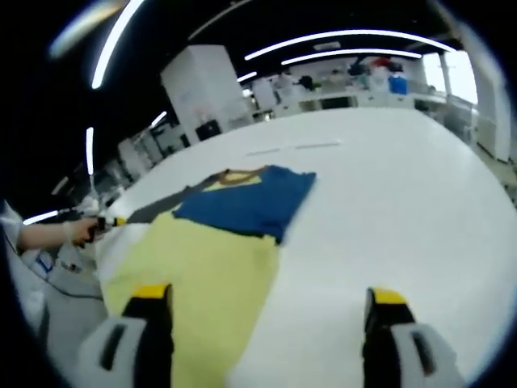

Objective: Fold the garment on the visible template until the final outline fits inside the template.

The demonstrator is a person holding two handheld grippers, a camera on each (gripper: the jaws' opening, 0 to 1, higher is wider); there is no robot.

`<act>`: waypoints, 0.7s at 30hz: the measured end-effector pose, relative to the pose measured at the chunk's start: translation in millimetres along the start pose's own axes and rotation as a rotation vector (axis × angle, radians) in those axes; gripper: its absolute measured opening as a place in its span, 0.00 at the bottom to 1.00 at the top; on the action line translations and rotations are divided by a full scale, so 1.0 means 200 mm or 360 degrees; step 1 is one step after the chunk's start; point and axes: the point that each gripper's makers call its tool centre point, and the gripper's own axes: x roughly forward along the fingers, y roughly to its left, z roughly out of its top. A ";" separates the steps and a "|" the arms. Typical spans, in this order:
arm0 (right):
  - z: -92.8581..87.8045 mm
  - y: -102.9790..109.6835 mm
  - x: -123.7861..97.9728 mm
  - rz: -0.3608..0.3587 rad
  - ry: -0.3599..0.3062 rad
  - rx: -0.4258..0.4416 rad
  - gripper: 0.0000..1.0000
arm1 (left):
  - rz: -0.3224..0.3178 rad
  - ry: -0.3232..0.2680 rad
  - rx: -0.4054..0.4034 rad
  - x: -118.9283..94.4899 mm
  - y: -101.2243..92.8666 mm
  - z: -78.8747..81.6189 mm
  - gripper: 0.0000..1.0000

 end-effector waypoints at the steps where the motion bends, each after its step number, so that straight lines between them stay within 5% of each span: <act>1: 0.00 0.00 0.00 0.0002 -0.0004 0.0000 0.99 | -0.0021 -0.0015 0.0003 -0.01 -0.02 0.01 0.00; 3: 0.01 0.00 0.00 0.0009 -0.0011 0.0002 0.99 | -0.0116 -0.0055 -0.0047 -0.01 -0.07 0.05 0.00; 12: 0.07 0.02 0.03 0.0048 -0.0054 -0.0017 0.99 | -0.0244 -0.0128 0.0150 -0.08 -0.28 0.18 0.00; 16: 0.11 0.06 0.03 0.0078 -0.0067 -0.0079 0.99 | -0.0364 -0.0158 0.0231 -0.09 -0.44 0.24 0.00; 19: 0.12 0.09 0.03 0.0103 -0.0074 -0.0114 0.99 | -0.0522 -0.0154 0.0165 -0.10 -0.63 0.25 0.00; 21: 0.12 0.12 0.04 0.0128 -0.0064 -0.0145 0.96 | -0.0538 -0.0146 0.0186 -0.08 -0.69 0.25 0.00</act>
